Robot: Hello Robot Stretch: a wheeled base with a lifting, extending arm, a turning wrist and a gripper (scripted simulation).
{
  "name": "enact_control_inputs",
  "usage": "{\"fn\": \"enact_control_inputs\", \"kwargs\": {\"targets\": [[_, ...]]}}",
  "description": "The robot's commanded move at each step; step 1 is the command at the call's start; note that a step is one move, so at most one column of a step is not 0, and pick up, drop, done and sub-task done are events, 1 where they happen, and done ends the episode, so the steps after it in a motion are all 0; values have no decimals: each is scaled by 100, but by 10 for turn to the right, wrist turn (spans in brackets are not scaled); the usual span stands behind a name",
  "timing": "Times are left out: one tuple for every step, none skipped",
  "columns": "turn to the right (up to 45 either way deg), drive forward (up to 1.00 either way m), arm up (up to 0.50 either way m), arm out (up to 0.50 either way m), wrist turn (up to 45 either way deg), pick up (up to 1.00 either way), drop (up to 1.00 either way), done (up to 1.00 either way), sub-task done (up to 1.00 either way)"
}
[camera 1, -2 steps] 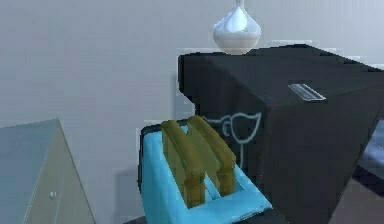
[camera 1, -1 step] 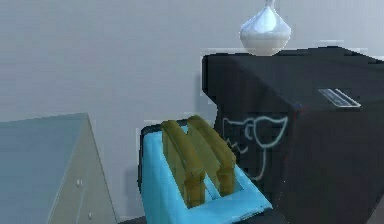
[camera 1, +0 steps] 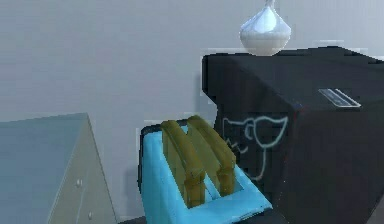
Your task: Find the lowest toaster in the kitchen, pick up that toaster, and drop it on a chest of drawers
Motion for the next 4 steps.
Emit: {"fn": "enact_control_inputs", "kwargs": {"targets": [[30, 0, 0, 0, 0, 0, 0, 0, 0], [-450, 0, 0, 0, 0, 0, 0, 0, 0], [-300, 0, 0, 0, 0, 0, 0, 0, 0], [450, 0, 0, 0, 0, 0, 0, 0, 0]]}}
